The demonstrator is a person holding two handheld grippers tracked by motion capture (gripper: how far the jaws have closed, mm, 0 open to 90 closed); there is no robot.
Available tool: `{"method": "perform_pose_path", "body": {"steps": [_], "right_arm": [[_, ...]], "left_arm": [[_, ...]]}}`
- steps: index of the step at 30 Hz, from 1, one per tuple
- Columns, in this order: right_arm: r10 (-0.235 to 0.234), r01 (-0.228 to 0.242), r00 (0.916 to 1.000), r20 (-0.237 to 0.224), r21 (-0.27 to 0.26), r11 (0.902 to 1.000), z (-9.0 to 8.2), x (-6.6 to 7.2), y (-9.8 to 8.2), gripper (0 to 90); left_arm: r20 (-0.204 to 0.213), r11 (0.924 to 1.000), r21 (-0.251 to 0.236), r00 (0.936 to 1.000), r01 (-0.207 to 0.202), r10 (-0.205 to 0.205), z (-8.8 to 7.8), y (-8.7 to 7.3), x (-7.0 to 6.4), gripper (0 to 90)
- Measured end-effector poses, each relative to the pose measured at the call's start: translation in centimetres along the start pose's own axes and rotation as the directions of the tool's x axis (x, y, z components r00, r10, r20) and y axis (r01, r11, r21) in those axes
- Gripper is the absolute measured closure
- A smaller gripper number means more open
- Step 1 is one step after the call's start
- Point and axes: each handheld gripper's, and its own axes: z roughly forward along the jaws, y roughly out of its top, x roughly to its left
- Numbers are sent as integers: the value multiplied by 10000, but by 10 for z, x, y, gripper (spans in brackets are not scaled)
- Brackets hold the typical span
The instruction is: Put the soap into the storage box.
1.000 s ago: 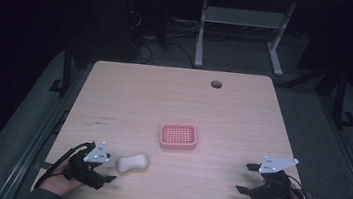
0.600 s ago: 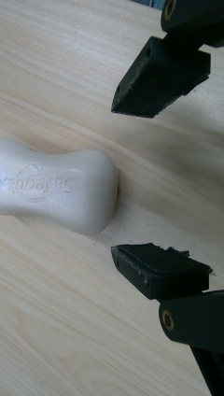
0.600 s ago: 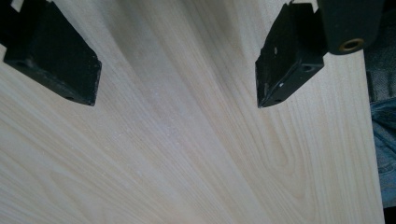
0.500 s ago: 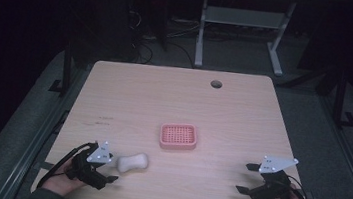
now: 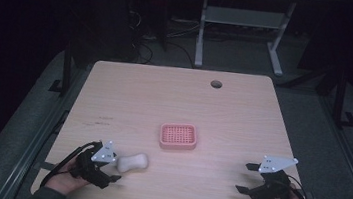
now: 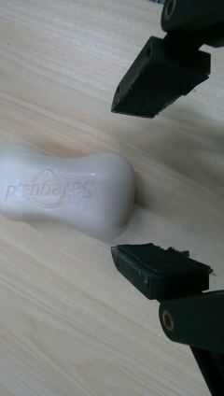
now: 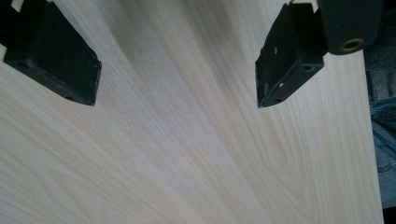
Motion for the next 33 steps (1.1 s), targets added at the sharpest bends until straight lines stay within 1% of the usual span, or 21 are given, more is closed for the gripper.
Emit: {"method": "perform_pose_path", "body": {"steps": [1,2,9,15,28,33], "right_arm": [[41,-41,10000,-2,10,10000,0,0,0,141],[41,-41,10000,-2,10,10000,0,0,0,141],[16,-16,10000,-16,20,10000,1,0,1,140],[25,-25,10000,-15,42,10000,1,0,1,141],[13,-13,10000,-39,56,10000,3,0,1,141],[25,-24,10000,-56,84,10000,3,0,2,140]], "left_arm": [[6,10000,-11,10000,38,-38,0,1,0,258],[0,10000,-32,10000,-22,22,0,2,1,258],[72,9999,-128,10000,-55,56,2,8,3,258],[159,9999,-52,9997,-161,162,5,10,4,259],[292,9998,11,9994,-196,196,7,13,8,261],[396,9998,65,9990,-213,210,11,17,10,263]]}}
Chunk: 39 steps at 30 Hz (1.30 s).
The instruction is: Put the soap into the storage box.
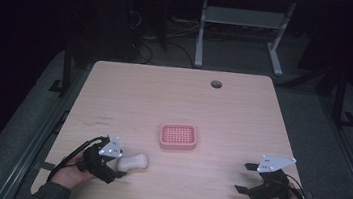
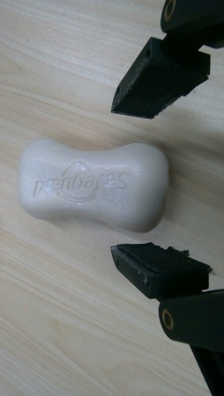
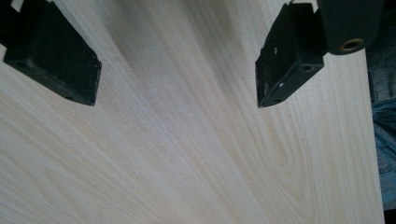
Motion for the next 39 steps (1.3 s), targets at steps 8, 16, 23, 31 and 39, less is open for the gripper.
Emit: {"method": "perform_pose_path", "body": {"steps": [8,16,23,31,39], "right_arm": [[-2,2,10000,-8,-2,10000,0,0,0,141],[-15,15,10000,-21,20,10000,1,0,0,141],[-37,37,10000,-33,24,10000,1,-1,0,141],[-50,50,10000,-60,47,10000,2,-1,0,140],[-47,47,10000,-51,60,10000,1,0,0,141]], "left_arm": [[183,9997,176,9997,-164,161,6,6,3,286],[328,9994,261,9992,-242,233,11,11,6,294],[448,9995,251,9988,-216,205,14,15,9,316],[618,9995,249,9980,-173,157,17,17,12,335],[756,9988,443,9970,-216,183,22,22,14,355]]}}
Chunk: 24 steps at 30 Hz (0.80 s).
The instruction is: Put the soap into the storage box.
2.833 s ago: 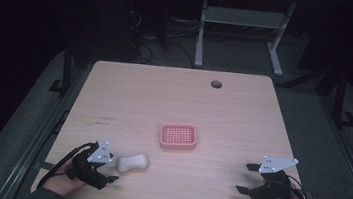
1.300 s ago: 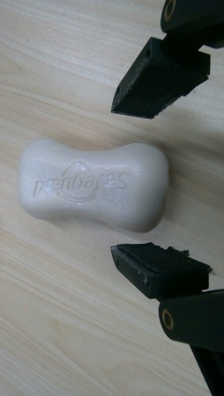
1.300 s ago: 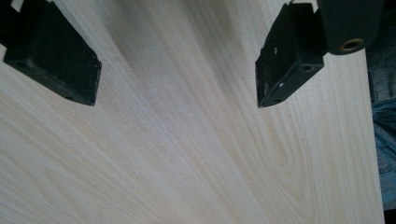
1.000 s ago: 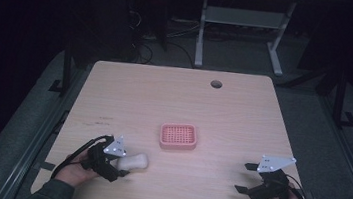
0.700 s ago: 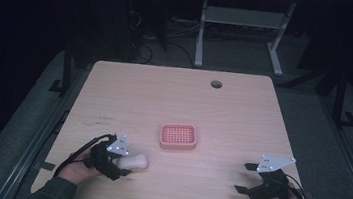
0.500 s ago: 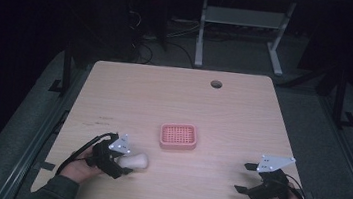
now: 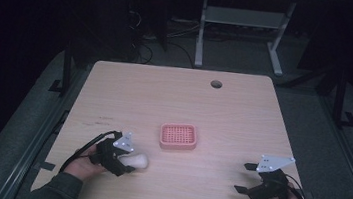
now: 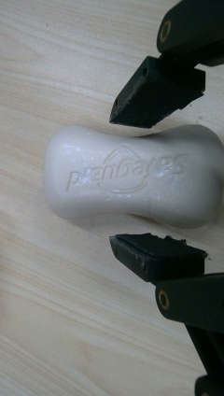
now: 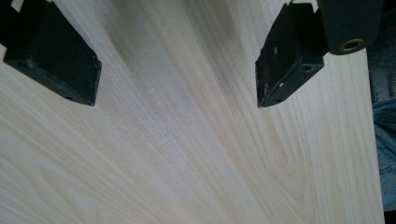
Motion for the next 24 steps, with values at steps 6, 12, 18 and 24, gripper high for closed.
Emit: {"method": "perform_pose_path", "body": {"steps": [6,12,18,24], "right_arm": [[4,-4,10000,-12,-11,10000,0,0,0,141],[1,-1,10000,1,-6,10000,0,0,0,141],[-7,7,10000,-16,1,10000,0,0,0,141],[-13,13,10000,-4,-1,10000,0,0,0,141]], "left_arm": [[119,9999,149,9999,-85,83,4,2,2,398],[257,9992,372,9996,-130,121,8,3,1,437],[306,9993,370,9995,-16,5,9,2,2,456],[266,9992,386,9996,-78,68,10,2,2,454]]}}
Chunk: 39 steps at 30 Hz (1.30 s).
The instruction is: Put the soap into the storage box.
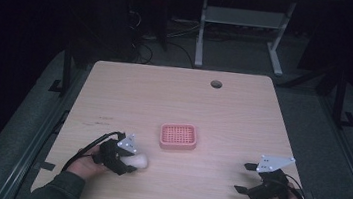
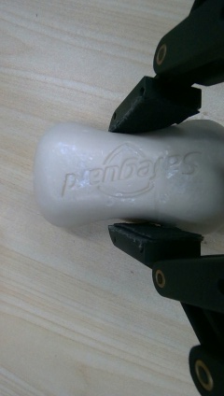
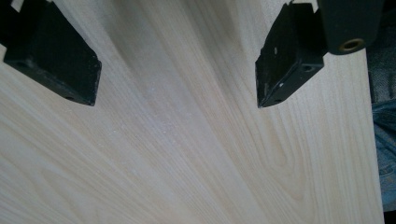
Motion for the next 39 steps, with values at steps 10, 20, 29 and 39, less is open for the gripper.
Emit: {"method": "perform_pose_path", "body": {"steps": [10,20,29,39], "right_arm": [[-30,30,10000,3,-13,10000,0,0,0,141],[-52,52,10000,20,-57,10000,-1,1,0,141],[14,-13,10000,64,-155,9999,-4,2,-1,141],[-26,28,9999,97,-200,9998,-5,3,-1,141]], "left_arm": [[68,9999,22,9999,108,-108,1,0,1,453],[156,9998,149,9998,126,-128,1,1,2,464],[32,9993,278,9997,248,-249,1,8,0,495],[-42,9996,193,9998,212,-211,-8,11,-2,495]]}}
